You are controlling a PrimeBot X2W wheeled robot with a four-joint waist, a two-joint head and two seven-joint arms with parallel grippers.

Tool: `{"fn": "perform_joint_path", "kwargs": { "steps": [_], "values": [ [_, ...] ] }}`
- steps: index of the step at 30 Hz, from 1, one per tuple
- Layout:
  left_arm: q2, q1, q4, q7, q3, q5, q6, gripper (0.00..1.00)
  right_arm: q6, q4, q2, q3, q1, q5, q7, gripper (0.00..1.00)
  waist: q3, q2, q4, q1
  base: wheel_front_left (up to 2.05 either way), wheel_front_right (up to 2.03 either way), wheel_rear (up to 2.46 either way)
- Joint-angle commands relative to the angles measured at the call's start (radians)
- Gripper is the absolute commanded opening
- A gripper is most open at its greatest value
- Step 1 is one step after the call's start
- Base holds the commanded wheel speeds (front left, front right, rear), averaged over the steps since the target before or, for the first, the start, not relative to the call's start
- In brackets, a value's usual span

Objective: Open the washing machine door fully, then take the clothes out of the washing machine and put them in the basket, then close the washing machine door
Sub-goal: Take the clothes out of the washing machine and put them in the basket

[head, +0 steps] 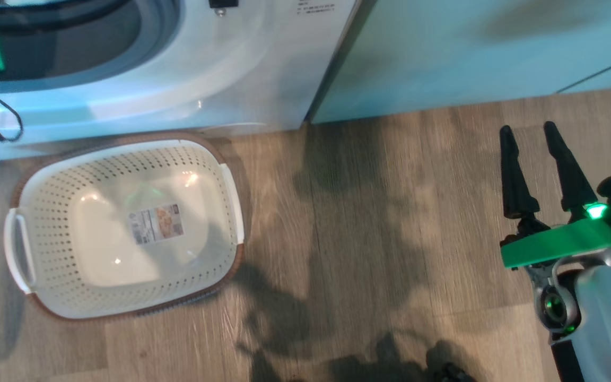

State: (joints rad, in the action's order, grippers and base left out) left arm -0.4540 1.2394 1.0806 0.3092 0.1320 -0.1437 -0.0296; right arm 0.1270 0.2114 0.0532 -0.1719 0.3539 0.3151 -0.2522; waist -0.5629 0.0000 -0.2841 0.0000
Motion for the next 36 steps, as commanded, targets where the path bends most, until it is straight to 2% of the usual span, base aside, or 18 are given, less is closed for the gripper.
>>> {"fn": "perform_joint_path", "kwargs": {
  "steps": [1, 9, 18, 27, 30, 36],
  "values": [
    [-0.035, -0.017, -0.027, -0.024, -0.015, -0.013, 0.016, 0.0, 0.004, -0.024, -0.003, -0.005, -0.021, -0.011, -0.01, 1.0, 0.027, 0.0, 0.013, 0.0, 0.0, 0.0, 0.0],
    [0.015, -0.118, -0.043, -0.081, -0.018, -0.079, 0.106, 0.0, 0.004, -0.012, -0.003, 0.021, -0.066, -0.039, -0.01, 1.0, 0.121, 0.0, 0.064, 0.0, 0.0, 0.0, 0.0],
    [0.086, -0.276, -0.102, -0.102, -0.008, -0.147, 0.145, 0.0, 0.004, -0.001, 0.002, 0.04, -0.122, -0.054, -0.01, 1.0, 0.234, 0.0, 0.126, 0.0, 0.0, 0.0, 0.0],
    [0.163, -0.483, -0.249, -0.101, 0.026, -0.199, 0.154, 0.0, 0.004, 0.009, 0.021, 0.048, -0.185, -0.055, -0.01, 1.0, 0.335, 0.0, 0.186, 0.0, 0.0, 0.0, 0.0],
    [0.207, -0.593, -0.322, -0.087, 0.037, -0.219, 0.145, 0.0, 0.004, 0.013, 0.026, 0.057, -0.208, -0.053, -0.01, 1.0, 0.371, 0.0, 0.209, 0.0, 0.0, 0.0, 0.0],
    [0.261, -0.737, -0.411, -0.082, 0.056, -0.237, 0.12, 0.0, 0.004, 0.015, 0.031, 0.053, -0.231, -0.053, -0.01, 1.0, 0.409, 0.0, 0.233, 0.0, 0.0, 0.0, 0.0]
  ]
}}
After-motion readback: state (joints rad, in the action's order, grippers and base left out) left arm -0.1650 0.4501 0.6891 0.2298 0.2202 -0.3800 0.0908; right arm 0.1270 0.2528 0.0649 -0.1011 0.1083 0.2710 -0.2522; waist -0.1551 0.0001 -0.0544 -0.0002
